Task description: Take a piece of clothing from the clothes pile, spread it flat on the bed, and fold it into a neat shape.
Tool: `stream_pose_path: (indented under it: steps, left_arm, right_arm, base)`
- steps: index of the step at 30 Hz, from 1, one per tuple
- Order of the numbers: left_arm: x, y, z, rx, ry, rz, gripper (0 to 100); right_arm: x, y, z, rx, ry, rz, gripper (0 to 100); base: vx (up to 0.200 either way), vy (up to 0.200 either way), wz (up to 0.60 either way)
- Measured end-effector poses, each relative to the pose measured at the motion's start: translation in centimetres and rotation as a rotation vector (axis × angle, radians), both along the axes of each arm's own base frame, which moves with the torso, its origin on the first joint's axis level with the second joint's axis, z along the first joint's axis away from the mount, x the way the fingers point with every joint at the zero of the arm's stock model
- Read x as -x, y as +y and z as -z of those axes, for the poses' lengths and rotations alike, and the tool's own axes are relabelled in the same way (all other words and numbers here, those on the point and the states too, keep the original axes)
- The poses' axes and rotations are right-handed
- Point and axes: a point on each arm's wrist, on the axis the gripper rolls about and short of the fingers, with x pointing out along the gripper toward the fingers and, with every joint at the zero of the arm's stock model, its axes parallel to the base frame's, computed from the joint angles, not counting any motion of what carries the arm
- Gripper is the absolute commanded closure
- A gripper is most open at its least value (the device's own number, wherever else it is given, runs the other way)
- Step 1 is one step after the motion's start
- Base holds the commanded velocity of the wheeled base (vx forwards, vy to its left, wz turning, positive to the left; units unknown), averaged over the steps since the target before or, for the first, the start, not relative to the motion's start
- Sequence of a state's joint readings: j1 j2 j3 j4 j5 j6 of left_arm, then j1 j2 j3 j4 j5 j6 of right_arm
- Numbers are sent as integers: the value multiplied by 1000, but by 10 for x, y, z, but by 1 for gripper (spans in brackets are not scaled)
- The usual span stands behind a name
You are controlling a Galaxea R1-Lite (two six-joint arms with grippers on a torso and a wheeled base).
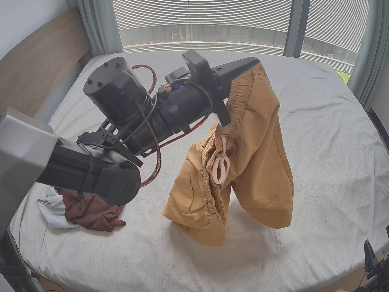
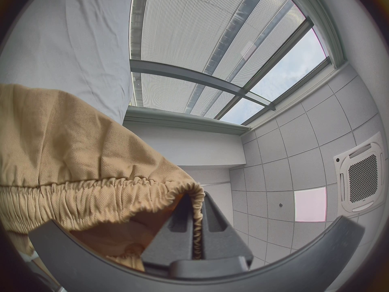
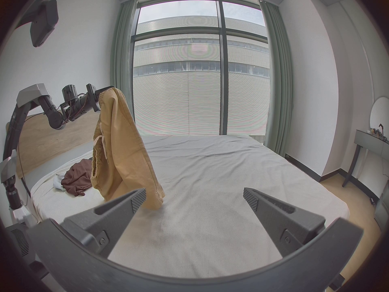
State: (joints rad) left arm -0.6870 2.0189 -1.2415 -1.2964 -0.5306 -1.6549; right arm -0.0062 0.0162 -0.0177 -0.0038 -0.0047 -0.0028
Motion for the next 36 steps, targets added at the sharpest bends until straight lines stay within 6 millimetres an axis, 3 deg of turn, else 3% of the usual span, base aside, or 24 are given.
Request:
stream_pose_path:
  steps: [14, 19, 36]
  left_arm:
    - [6, -17, -8, 44, 4, 47, 100]
    - [-1, -16, -4, 50, 16, 11, 100]
    - [-41, 52, 51, -127, -9, -280, 100]
  right_arm:
    - [0, 0, 0, 0, 0, 0, 0]
    - [0, 0, 0, 0, 0, 0, 0]
    - [0, 0, 0, 0, 0, 0, 0]
  base:
    - [0, 0, 0]
    - [0, 0, 0]
    - [0, 0, 0]
